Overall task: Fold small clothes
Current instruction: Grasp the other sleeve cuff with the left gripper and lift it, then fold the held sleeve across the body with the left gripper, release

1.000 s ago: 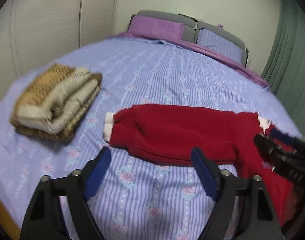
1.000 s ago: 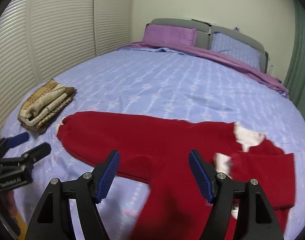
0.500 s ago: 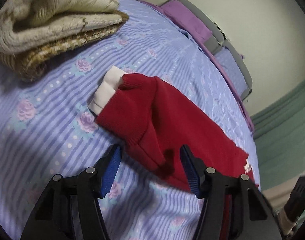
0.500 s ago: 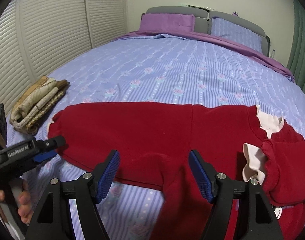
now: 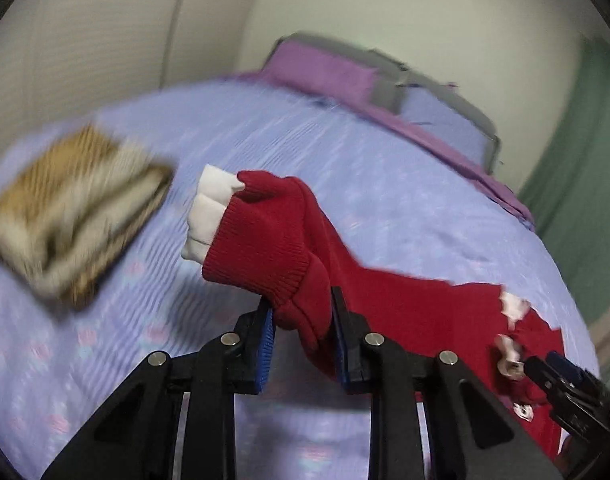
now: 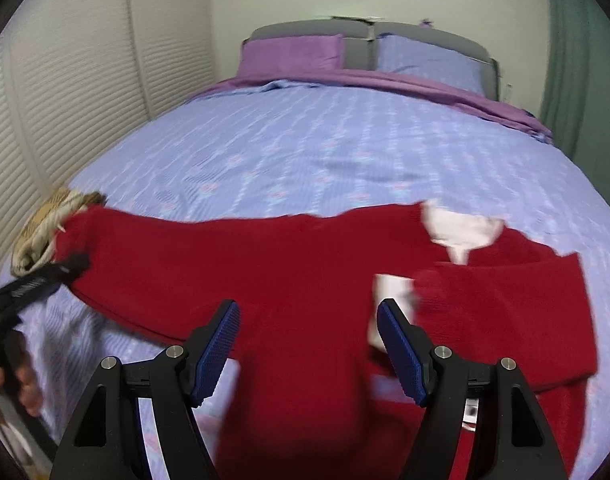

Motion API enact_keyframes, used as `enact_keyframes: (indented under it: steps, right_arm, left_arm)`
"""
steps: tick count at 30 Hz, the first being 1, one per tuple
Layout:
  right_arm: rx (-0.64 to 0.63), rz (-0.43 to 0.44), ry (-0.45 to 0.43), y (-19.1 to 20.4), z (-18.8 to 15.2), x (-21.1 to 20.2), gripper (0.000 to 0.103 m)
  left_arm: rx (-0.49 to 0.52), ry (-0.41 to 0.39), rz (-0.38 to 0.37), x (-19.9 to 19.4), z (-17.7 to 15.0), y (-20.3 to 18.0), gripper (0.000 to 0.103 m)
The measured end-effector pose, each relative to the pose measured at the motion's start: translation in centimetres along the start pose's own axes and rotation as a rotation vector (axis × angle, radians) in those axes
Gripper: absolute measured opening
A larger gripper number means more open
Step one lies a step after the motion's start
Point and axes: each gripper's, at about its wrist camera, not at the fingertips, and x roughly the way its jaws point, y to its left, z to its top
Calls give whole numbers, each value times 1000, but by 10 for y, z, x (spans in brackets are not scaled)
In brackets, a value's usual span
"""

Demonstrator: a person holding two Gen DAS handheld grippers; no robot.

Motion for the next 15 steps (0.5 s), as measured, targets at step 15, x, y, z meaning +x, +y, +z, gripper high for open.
enact_keyframes:
  steps: [15]
  right_arm:
    - [127, -211, -110, -176, 6, -105, 72]
  left_arm:
    - [412, 51, -67, -12, -7, -263, 23]
